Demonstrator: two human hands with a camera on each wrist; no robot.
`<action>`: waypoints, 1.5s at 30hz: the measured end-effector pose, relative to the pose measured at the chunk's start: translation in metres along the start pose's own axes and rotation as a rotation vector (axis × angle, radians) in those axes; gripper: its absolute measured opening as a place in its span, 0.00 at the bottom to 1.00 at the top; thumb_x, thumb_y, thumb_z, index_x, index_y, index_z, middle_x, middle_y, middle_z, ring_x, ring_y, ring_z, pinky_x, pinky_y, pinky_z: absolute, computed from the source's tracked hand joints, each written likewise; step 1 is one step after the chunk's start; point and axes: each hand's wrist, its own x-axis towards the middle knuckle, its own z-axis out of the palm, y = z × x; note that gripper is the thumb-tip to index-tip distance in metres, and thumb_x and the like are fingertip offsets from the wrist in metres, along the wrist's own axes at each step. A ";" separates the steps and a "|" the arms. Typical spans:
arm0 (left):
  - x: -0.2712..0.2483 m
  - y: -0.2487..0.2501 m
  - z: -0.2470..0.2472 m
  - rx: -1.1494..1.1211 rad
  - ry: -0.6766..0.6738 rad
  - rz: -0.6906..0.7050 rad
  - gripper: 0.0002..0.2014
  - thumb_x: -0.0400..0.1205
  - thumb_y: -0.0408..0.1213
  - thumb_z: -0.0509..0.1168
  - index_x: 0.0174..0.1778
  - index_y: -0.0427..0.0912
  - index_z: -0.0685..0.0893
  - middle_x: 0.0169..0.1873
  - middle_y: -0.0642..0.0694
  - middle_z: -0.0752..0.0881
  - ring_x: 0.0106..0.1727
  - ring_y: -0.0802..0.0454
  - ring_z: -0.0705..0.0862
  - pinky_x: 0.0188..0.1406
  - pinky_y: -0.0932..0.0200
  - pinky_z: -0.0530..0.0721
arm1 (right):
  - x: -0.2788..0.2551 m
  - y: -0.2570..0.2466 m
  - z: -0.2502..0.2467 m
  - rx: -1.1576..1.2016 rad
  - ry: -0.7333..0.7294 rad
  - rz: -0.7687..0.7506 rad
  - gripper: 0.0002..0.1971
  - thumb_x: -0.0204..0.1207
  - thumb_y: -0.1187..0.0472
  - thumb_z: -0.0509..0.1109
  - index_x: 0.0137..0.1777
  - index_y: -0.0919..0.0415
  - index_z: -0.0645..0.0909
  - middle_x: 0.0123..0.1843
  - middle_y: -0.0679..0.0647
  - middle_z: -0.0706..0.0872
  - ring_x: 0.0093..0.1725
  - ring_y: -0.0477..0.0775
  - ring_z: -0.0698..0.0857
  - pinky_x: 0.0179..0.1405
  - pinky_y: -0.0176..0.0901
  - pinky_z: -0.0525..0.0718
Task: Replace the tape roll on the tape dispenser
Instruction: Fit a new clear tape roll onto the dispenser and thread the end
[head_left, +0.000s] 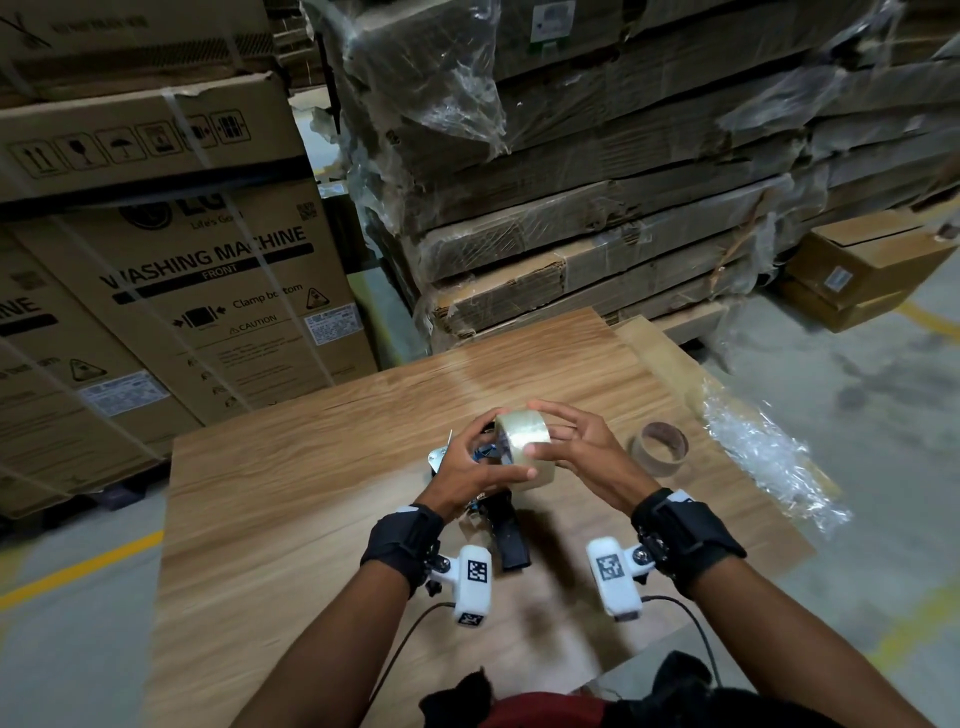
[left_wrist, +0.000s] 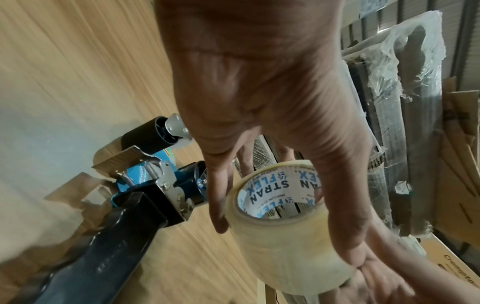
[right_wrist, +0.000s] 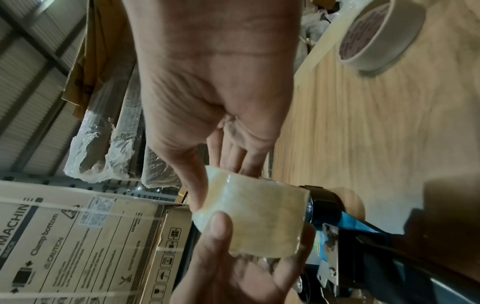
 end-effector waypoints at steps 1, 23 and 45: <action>0.000 0.001 0.001 0.014 -0.009 0.008 0.46 0.65 0.22 0.84 0.78 0.51 0.75 0.65 0.44 0.86 0.53 0.55 0.92 0.45 0.54 0.91 | -0.002 0.000 0.002 0.023 0.049 -0.012 0.31 0.71 0.72 0.82 0.74 0.57 0.81 0.58 0.69 0.93 0.56 0.65 0.93 0.56 0.54 0.91; 0.004 -0.009 0.003 0.178 0.005 0.105 0.44 0.59 0.28 0.88 0.71 0.49 0.77 0.64 0.43 0.83 0.58 0.52 0.89 0.53 0.55 0.90 | 0.002 0.010 -0.001 0.161 0.086 0.112 0.22 0.79 0.67 0.72 0.73 0.58 0.80 0.59 0.66 0.90 0.51 0.59 0.90 0.49 0.49 0.87; 0.035 -0.004 -0.004 0.567 -0.007 0.121 0.09 0.73 0.32 0.80 0.47 0.40 0.91 0.34 0.51 0.88 0.31 0.67 0.81 0.38 0.69 0.78 | 0.019 0.037 -0.014 -0.355 0.014 0.114 0.34 0.73 0.69 0.79 0.80 0.57 0.78 0.44 0.50 0.91 0.53 0.45 0.87 0.64 0.41 0.80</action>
